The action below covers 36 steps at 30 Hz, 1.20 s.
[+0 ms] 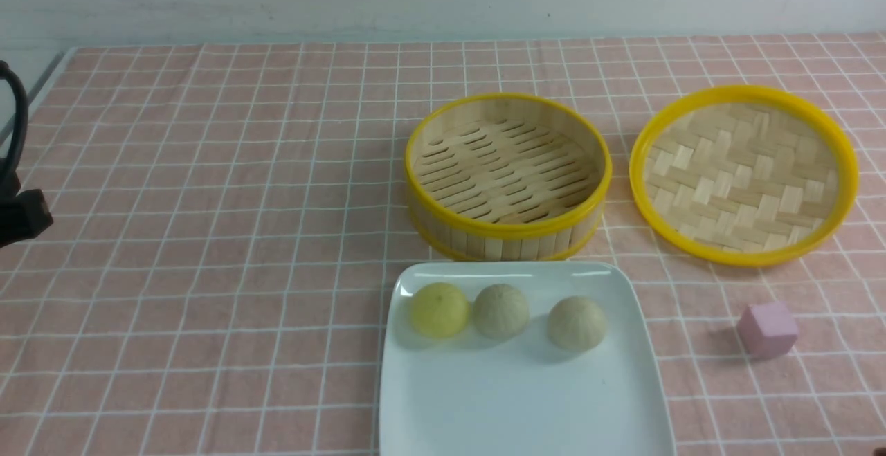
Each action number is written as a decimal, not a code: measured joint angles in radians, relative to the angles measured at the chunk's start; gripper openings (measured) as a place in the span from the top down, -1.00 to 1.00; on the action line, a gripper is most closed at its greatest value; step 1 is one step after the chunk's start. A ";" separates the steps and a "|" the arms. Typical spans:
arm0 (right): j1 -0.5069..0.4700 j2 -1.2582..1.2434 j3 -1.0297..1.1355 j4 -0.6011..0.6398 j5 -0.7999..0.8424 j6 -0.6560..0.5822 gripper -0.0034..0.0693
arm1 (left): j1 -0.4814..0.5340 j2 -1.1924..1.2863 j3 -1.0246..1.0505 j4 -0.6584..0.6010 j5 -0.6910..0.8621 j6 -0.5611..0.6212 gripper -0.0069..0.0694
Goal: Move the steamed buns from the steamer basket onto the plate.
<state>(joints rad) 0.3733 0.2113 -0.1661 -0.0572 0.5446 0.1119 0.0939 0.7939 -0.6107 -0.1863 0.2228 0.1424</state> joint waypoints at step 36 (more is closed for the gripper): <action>0.000 0.000 0.189 -0.004 -0.236 0.000 -0.46 | 0.000 0.000 0.000 -0.079 0.003 -0.001 0.18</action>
<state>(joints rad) 0.3733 0.2113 0.0233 -0.0607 0.3084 0.1119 0.0939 0.7939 -0.6107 -0.2649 0.2257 0.1414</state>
